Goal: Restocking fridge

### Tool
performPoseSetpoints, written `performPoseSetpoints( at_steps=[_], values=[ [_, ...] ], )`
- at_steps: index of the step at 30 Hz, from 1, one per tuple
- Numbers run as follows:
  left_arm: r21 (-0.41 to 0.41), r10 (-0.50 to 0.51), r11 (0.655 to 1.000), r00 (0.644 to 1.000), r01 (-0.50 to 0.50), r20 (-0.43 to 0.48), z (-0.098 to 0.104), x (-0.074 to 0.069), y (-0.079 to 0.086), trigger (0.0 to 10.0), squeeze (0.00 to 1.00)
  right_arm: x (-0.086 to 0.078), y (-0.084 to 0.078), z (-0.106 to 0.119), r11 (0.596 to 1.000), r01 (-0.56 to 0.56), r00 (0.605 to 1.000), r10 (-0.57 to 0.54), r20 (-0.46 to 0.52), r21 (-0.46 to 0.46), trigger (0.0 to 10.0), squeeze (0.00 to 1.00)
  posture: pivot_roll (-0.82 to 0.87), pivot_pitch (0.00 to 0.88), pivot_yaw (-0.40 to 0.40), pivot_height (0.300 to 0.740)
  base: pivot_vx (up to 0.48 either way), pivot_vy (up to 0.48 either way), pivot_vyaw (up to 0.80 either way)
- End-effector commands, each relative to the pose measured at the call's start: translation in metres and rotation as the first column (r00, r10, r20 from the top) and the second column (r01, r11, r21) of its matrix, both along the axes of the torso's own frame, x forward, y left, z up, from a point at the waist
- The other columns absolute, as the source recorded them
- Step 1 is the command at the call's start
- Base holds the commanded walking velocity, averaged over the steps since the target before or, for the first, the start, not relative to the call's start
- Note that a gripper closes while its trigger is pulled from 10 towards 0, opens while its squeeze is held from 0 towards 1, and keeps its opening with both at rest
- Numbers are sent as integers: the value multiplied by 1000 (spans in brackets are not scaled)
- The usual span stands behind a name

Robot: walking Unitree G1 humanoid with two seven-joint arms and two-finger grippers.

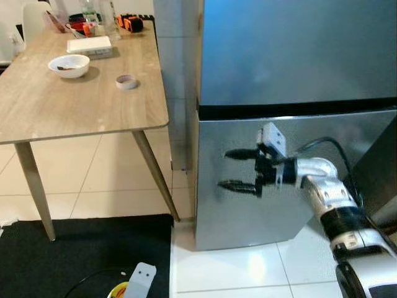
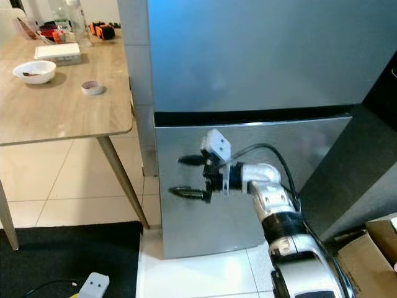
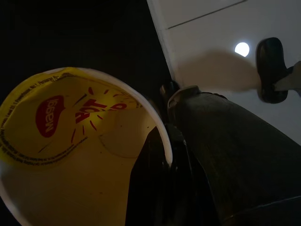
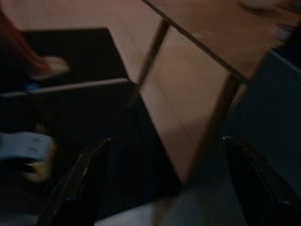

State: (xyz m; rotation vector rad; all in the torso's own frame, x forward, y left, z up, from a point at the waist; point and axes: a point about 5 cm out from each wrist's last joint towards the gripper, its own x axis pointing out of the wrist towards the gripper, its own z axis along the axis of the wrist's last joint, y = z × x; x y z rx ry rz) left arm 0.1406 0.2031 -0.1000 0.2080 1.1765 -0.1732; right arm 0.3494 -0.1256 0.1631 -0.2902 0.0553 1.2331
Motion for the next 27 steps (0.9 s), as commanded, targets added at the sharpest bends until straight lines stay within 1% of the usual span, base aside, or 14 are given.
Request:
performPoseSetpoints(
  at_steps=[1,4,6,8,11,12,14,16,19,21,23,25,26,27],
  values=[
    [15,-2,1000,999,3,-48,-4,-13,3,10000,0,6,0,-4,994,72,997,-72,7,-77,10000,0,14,0,-59,740,0,0,0],
    [13,-1,1000,999,1,-45,-4,-12,3,10000,0,16,-2,-1,973,180,983,-174,51,-143,10000,0,14,0,-65,740,0,0,0],
    [12,0,1000,999,0,-45,-4,-12,3,10000,0,19,-3,2,969,204,978,-196,68,-142,10000,0,14,0,-65,740,0,0,0],
    [9,2,1000,999,-1,-44,-4,-11,2,10000,0,22,-3,12,970,218,974,-208,95,-110,10000,0,13,0,-68,740,0,0,0],
    [5,5,1000,999,-5,-45,-4,-11,2,10000,0,23,1,28,988,154,982,-152,114,-11,10000,0,11,0,-71,740,0,0,0],
    [5,5,1000,999,-5,-45,-4,-11,2,10000,0,23,1,28,988,154,982,-152,114,-11,10000,0,11,0,-71,740,0,0,0],
    [4,6,1000,999,-6,-47,-4,-11,1,10000,0,18,6,40,994,38,992,-50,117,98,10000,0,10,0,-73,740,0,0,0],
    [2,7,1000,999,-7,-47,-4,-11,0,10000,0,16,9,48,987,-10,994,-8,110,158,10000,0,11,0,-76,740,0,0,0],
    [-1,10,1000,999,-10,-47,-4,-11,0,10000,0,16,10,55,982,-28,993,6,118,189,10000,0,12,0,-77,740,0,0,0],
    [-2,10,1000,999,-10,-47,-4,-11,-1,10000,0,18,12,58,984,-16,991,-8,135,177,10000,0,13,0,-79,740,0,0,0],
    [-4,11,1000,999,-12,-47,-4,-11,-1,10000,0,24,13,60,990,43,983,-65,170,131,10000,0,11,0,-81,740,0,0,0],
    [-5,13,1000,999,-13,-46,-4,-11,-2,10000,0,30,16,58,993,108,970,-118,214,56,10000,0,11,0,-84,740,0,0,0],
    [-5,13,1000,999,-13,-46,-4,-11,-2,10000,0,30,16,58,993,108,970,-118,214,56,10000,0,11,0,-84,740,0,0,0],
    [-6,13,1000,999,-14,-46,-4,-11,-2,10000,0,32,17,57,991,136,962,-136,236,19,10000,0,11,0,-85,740,0,0,0]
  ],
)
